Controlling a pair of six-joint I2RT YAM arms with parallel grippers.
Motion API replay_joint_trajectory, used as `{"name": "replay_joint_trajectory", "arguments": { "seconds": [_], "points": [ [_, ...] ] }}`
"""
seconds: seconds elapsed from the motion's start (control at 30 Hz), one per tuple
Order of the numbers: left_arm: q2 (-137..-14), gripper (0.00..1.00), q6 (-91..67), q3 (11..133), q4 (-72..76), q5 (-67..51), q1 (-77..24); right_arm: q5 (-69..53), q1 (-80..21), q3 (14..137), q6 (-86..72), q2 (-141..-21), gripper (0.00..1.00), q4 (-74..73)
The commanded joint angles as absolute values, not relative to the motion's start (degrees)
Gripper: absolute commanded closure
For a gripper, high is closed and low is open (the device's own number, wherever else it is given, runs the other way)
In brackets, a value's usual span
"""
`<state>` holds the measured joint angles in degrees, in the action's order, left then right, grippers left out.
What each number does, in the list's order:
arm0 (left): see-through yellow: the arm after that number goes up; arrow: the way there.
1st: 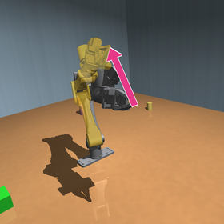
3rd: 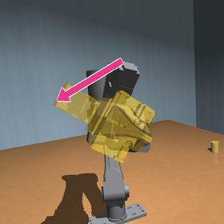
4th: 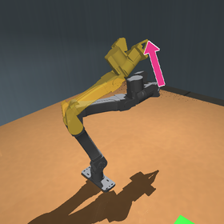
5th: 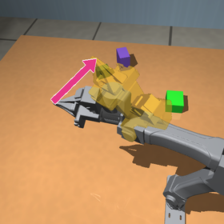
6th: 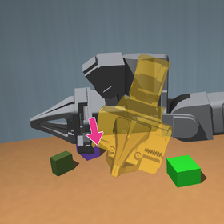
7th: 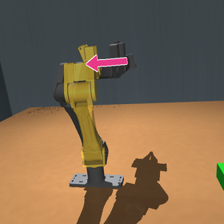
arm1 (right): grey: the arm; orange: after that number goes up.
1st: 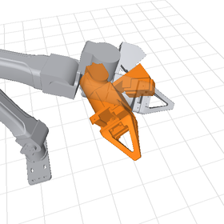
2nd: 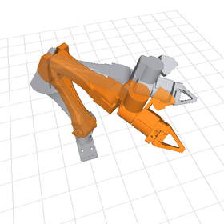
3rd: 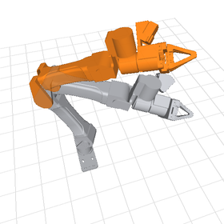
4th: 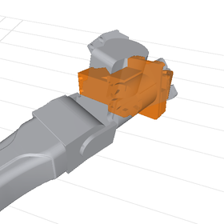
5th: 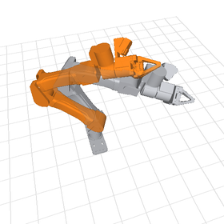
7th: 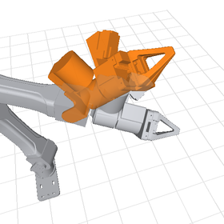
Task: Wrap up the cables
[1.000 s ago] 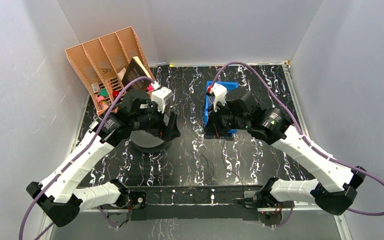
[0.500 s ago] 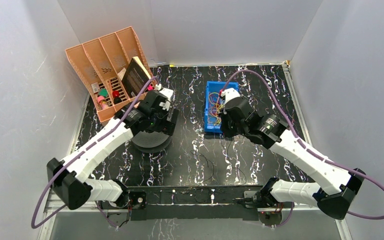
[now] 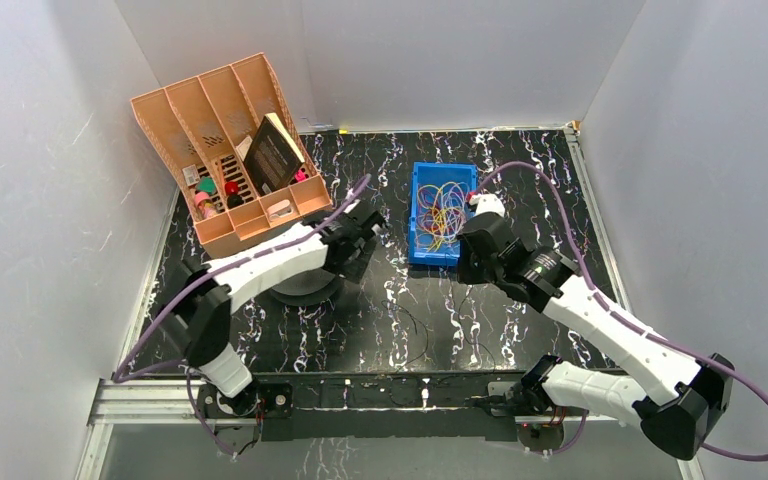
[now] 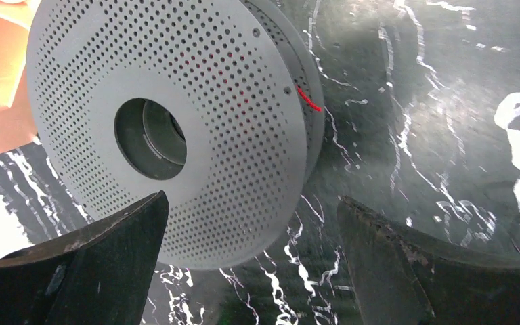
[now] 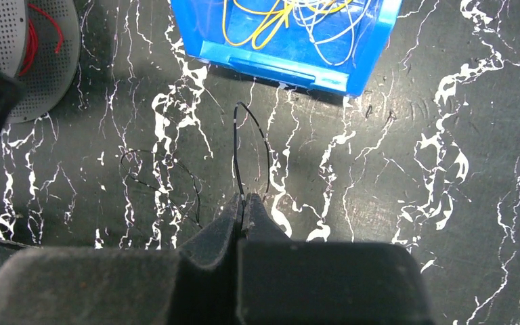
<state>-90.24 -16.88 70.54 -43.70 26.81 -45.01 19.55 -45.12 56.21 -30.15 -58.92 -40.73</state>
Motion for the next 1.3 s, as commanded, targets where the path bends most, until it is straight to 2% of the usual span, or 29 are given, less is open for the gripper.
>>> {"name": "replay_joint_trajectory", "arguments": {
  "seconds": [0.0,0.2,0.5,0.97,1.03,1.1,1.13,1.2,1.23,1.27],
  "points": [
    [-95.8,0.05,-20.4,74.2,-44.3,38.5,-46.0,20.2,-44.6,54.8,-33.1,-56.2,1.00,-36.1],
    [-105.8,0.05,-26.6,80.7,-47.3,50.2,-45.9,19.2,-44.4,52.2,-33.5,-53.3,1.00,-35.1],
    [-113.5,0.04,-33.9,85.7,-46.9,59.6,-45.3,17.1,-44.4,50.5,-33.0,-51.2,1.00,-34.5],
    [-117.2,0.05,-41.4,84.6,-47.1,65.3,-42.2,15.6,-44.2,50.6,-30.0,-49.8,1.00,-35.2],
    [-116.2,0.11,-40.9,83.7,-46.6,64.6,-42.2,15.2,-44.3,50.2,-29.9,-49.8,1.00,-34.9],
    [-114.3,0.21,-40.4,81.7,-46.2,64.1,-42.2,14.4,-44.3,49.6,-29.9,-50.0,1.00,-34.1],
    [-112.8,0.29,-40.2,80.4,-45.7,63.6,-42.3,14.0,-44.3,49.3,-30.0,-50.3,1.00,-33.5],
    [-109.4,0.53,-39.1,78.1,-44.8,62.4,-42.6,13.0,-44.3,49.4,-30.1,-51.1,1.00,-32.9],
    [-107.7,0.60,-38.6,77.1,-44.0,61.8,-42.8,12.7,-44.2,49.5,-30.2,-51.3,1.00,-32.9],
    [-105.9,0.71,-37.6,76.1,-42.9,61.2,-43.1,12.3,-44.2,49.6,-30.4,-51.3,1.00,-32.7]
  ]
}}
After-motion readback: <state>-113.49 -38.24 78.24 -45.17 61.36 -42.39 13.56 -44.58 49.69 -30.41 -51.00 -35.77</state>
